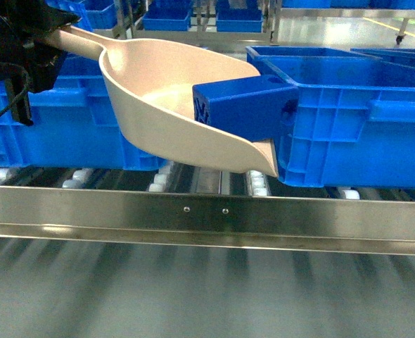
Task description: Place part in tray to right shelf
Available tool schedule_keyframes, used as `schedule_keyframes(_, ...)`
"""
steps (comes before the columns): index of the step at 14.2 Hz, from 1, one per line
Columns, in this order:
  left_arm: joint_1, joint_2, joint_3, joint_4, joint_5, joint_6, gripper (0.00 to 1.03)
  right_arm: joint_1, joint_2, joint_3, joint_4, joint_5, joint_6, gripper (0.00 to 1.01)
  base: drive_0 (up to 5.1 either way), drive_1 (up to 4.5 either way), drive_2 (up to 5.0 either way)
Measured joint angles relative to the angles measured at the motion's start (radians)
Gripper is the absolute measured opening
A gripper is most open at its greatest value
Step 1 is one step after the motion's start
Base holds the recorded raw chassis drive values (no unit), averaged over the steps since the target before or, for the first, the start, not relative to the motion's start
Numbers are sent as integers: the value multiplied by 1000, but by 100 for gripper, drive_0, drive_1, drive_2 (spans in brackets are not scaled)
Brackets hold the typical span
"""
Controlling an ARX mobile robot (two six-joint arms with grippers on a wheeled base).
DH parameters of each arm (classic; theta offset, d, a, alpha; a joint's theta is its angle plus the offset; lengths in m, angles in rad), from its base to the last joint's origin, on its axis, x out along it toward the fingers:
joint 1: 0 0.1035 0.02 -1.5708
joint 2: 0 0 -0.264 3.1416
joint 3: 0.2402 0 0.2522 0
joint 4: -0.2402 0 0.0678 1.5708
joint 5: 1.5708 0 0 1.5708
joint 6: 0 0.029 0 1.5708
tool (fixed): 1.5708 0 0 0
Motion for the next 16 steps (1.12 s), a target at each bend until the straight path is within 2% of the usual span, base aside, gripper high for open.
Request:
schedule_keyframes(3, 0, -2, -3, 24, 16, -15, 14, 0, 0, 0, 0, 0, 0, 98, 0, 0, 0)
schedule_keyframes(6, 9, -51, 30, 33, 18, -58, 14, 0, -1, 0, 0, 0, 0, 98, 0, 0, 0)
schedule_keyframes(8, 37, -80, 127, -92, -43, -90, 14, 0, -1, 0, 0, 0, 0, 98, 0, 0, 0)
schedule_keyframes(10, 101, -78, 208, -204, -115, -92, 14, 0, -1, 0, 0, 0, 0, 98, 0, 0, 0)
schedule_keyframes(12, 185, -32, 346, -321, -232, -35, 14, 0, -2, 0, 0, 0, 0, 98, 0, 0, 0)
schedule_keyframes(13, 209, -2, 417, -383, -301, 13, 14, 0, -2, 0, 0, 0, 0, 98, 0, 0, 0)
schedule_keyframes(15, 246, 100, 604, -504, -488, 178, 14, 0, -2, 0, 0, 0, 0, 98, 0, 0, 0)
schedule_keyframes(16, 250, 152, 690, -549, -534, 265, 14, 0, -2, 0, 0, 0, 0, 98, 0, 0, 0)
